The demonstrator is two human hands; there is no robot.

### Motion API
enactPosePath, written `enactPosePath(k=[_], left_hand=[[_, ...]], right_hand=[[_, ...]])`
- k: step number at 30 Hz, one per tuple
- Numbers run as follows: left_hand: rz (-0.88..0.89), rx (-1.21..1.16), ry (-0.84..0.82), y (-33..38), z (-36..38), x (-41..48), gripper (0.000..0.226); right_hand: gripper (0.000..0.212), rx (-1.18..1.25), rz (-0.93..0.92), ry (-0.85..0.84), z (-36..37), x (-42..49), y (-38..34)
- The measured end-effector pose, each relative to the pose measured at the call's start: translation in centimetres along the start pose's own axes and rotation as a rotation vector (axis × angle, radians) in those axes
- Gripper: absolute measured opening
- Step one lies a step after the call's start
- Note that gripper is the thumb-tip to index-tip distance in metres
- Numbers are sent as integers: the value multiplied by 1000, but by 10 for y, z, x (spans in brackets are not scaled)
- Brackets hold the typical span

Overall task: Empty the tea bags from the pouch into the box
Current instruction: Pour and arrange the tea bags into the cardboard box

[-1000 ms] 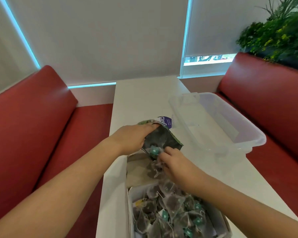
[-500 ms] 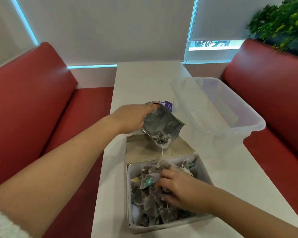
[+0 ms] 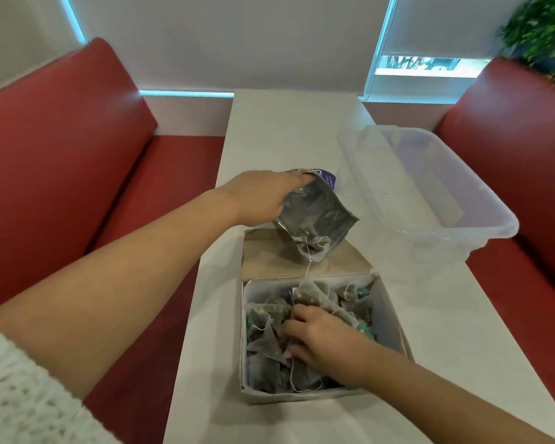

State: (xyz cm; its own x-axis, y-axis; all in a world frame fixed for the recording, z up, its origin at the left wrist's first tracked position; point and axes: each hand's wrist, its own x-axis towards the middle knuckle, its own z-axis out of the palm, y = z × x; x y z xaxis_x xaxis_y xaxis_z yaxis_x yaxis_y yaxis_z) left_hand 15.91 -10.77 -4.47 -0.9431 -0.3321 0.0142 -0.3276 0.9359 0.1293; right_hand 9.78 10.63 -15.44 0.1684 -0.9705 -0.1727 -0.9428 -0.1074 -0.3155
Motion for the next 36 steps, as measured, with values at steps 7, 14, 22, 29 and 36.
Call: enactPosePath(k=[7,14,22,29,36], left_hand=[[-6,10,4,0,-1,-3,67],[-7,-22,28,-1,0,-7,66],[-18,-49,42,-4,-2,-14,69],[-11,-48,34,-2,-1,-19,69],[9,-41,48,11,-4,-19,67]], right_hand=[[35,110,-32,21,-42,-19,4],[31,-74,-28,-50,-17,-22,7],[10,-133,58,69,-32,-25,16],[25,27,114,-22,-54,-35,18],[32,2,206,486,-71,43,33]])
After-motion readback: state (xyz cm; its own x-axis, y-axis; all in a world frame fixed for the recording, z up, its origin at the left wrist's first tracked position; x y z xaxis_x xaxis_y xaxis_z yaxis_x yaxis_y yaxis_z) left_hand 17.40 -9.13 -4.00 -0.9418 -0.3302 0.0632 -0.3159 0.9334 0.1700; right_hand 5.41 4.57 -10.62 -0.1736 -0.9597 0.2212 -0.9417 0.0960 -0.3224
